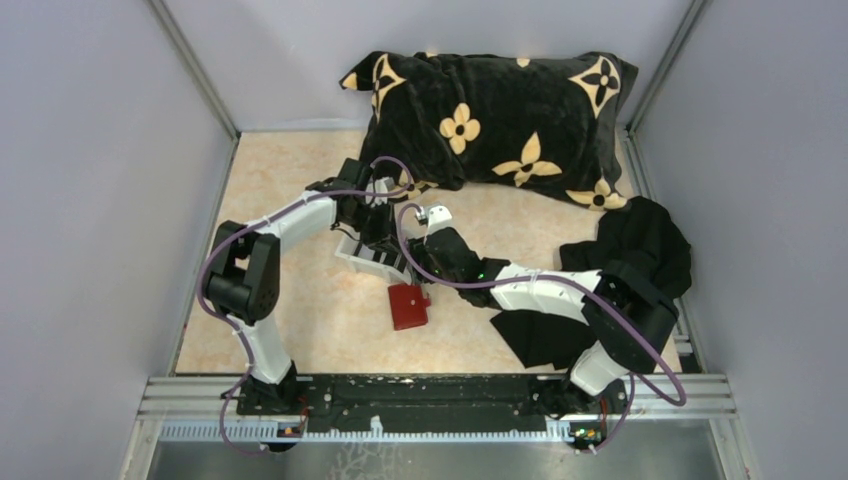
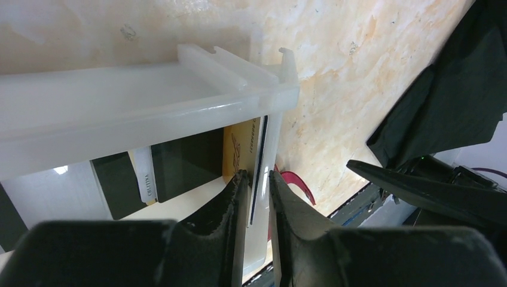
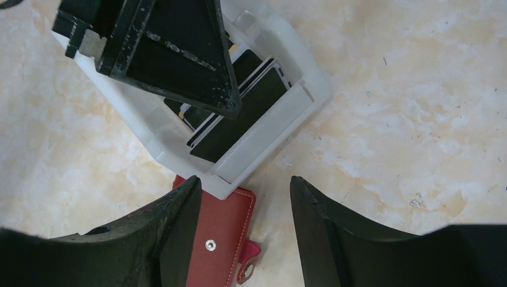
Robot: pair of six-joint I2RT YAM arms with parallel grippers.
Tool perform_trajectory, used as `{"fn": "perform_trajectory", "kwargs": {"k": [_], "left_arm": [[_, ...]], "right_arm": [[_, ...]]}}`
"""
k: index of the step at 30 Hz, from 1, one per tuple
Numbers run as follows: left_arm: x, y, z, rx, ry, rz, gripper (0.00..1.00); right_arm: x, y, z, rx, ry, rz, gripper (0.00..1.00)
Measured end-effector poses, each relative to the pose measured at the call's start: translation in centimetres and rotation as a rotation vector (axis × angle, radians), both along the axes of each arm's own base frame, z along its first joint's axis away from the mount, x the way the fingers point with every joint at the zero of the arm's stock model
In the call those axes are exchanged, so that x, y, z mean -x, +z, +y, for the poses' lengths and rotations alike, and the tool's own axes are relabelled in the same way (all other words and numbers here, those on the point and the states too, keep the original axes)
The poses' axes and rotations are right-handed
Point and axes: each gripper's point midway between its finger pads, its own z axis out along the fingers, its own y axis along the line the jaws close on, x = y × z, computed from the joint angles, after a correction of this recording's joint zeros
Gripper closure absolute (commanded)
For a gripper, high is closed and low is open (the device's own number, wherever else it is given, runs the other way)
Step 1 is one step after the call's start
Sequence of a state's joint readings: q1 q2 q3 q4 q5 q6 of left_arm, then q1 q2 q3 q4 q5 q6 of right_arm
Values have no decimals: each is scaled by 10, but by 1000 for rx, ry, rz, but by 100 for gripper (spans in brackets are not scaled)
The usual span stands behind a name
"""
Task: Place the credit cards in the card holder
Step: Move the storage box to the center of the board.
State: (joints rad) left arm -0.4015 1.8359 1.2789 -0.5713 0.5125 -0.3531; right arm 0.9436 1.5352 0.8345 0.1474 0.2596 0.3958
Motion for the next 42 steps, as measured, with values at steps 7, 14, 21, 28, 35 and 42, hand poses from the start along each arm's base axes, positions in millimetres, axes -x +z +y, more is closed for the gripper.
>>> {"fn": "perform_trajectory", "kwargs": {"k": [7, 14, 21, 28, 35, 42], "left_arm": [[0, -1, -2, 6, 4, 0, 72], [4, -7, 0, 3, 7, 11, 71], [4, -9, -1, 6, 7, 8, 69], [3, -8, -2, 21, 11, -5, 67], [4, -10, -5, 42, 18, 1, 66], [5, -14, -5, 58, 41, 11, 67]], "right_arm": [[-7, 7, 12, -24, 11, -2, 43], [-12, 3, 24, -28, 22, 13, 44], [-15, -5, 34, -24, 32, 34, 45], [-12, -18, 36, -10, 41, 64, 46], [-14, -20, 40, -14, 40, 75, 47], [-18, -19, 47, -17, 27, 99, 50]]}}
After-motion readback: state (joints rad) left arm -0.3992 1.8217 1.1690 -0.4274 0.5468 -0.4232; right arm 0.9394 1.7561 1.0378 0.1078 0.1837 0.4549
